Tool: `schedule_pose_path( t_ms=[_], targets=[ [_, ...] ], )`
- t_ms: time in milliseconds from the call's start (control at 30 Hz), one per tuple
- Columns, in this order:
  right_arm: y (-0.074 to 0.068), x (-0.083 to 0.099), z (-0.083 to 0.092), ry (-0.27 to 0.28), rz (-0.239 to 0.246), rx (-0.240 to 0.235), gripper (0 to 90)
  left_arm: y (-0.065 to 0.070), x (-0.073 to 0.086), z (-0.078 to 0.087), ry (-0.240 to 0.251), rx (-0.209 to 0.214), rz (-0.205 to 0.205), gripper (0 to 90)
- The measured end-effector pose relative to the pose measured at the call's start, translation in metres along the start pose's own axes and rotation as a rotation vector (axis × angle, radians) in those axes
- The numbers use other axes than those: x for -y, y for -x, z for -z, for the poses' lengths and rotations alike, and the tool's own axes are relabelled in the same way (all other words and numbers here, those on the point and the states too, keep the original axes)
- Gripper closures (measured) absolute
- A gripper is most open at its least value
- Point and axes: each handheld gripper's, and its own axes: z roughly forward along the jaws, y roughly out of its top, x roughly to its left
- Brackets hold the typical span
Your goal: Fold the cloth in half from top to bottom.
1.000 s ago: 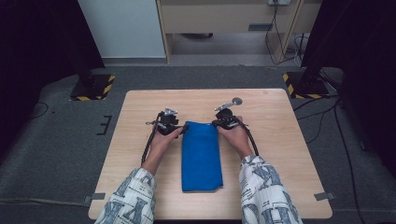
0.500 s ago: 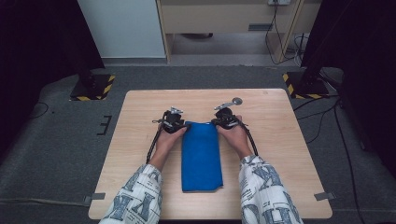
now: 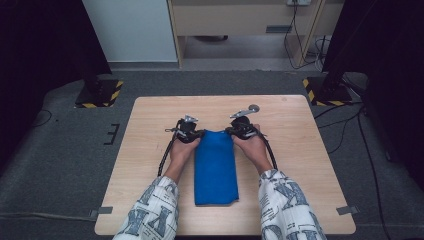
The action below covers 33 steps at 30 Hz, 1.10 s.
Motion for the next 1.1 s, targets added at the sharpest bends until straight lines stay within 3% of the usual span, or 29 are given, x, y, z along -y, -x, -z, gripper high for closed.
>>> schedule_pose_path(
  t_ms=[100,467,1100],
  targets=[
    [0.001,0.003,0.009,0.022,-0.014,-0.003,87.5,0.008,-0.006,0.009,0.044,0.007,-0.013,86.6],
    [0.013,0.007,0.043,0.090,-0.040,0.013,87.6,0.029,-0.022,0.034,0.115,0.023,-0.044,86.9],
    [0.006,-0.010,0.059,0.146,-0.035,0.001,87.7,0.025,-0.028,0.054,0.141,0.020,-0.055,87.2]
  ],
)
